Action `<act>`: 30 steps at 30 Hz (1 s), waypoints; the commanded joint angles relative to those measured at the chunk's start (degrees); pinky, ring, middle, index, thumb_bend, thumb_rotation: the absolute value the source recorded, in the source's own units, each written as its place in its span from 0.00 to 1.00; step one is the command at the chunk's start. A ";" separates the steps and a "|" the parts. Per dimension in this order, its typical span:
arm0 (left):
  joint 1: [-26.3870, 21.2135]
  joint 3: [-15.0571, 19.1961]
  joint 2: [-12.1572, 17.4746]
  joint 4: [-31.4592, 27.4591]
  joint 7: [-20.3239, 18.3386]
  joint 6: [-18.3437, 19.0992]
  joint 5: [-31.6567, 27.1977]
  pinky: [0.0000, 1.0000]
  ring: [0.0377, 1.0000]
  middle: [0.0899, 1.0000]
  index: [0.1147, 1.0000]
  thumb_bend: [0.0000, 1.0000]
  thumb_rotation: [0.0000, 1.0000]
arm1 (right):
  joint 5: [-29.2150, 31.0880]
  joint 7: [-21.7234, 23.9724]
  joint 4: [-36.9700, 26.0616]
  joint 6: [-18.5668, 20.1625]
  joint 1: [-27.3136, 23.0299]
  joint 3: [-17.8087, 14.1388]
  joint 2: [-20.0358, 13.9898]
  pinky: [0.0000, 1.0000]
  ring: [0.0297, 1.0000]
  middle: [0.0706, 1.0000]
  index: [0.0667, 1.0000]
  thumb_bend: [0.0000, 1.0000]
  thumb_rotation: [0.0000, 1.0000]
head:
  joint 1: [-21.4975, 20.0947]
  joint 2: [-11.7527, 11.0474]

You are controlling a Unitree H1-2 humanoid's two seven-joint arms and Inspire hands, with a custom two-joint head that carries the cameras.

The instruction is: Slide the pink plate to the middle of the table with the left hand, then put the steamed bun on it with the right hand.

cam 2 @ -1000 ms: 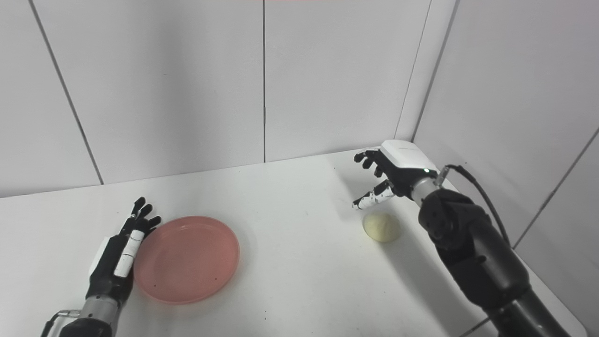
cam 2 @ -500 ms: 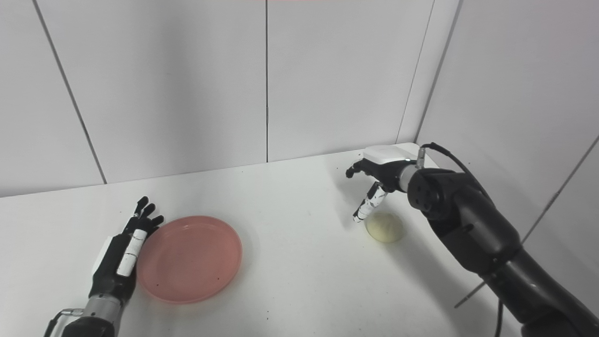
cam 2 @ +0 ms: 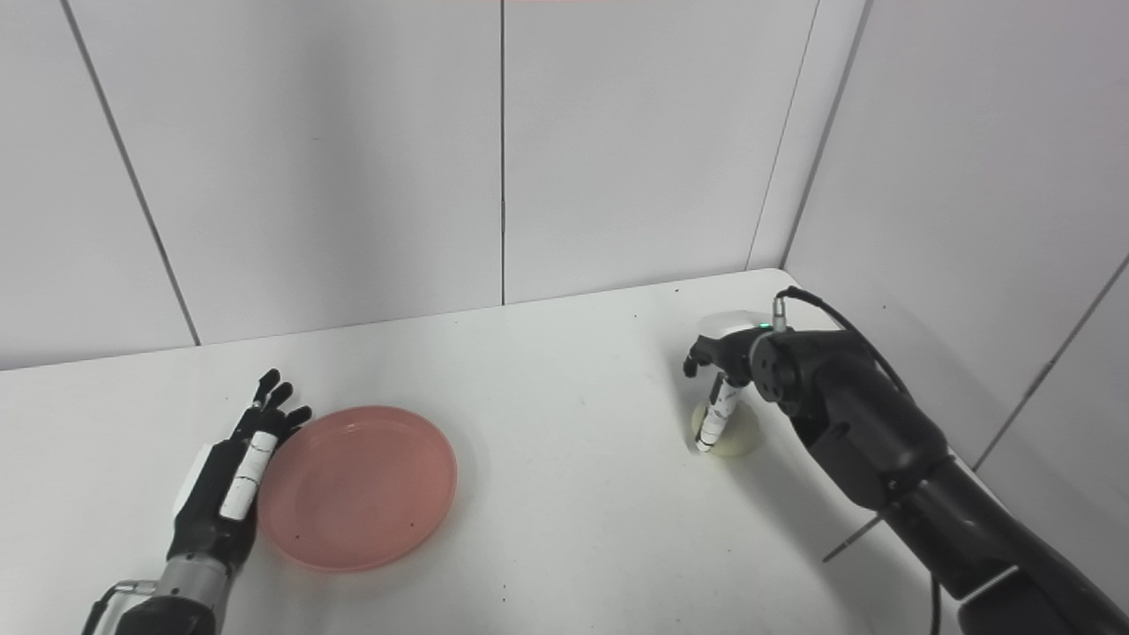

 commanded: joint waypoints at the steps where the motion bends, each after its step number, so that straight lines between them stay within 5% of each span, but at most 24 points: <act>1: 0.74 -0.42 -0.23 0.80 -0.40 -0.52 0.02 0.90 0.89 0.99 1.00 0.81 0.87 | -1.32 -0.48 0.47 0.47 -3.22 -0.39 -1.83 0.79 0.85 0.86 0.80 1.00 0.26 | 0.06 0.02; 30: 0.89 -0.56 -0.07 -0.14 -0.69 0.92 -0.06 0.90 0.89 0.99 1.00 0.80 0.88 | 3.55 -4.15 2.14 -0.37 -0.32 -1.83 -3.07 0.76 0.75 0.78 0.74 1.00 0.29 | 0.07 0.34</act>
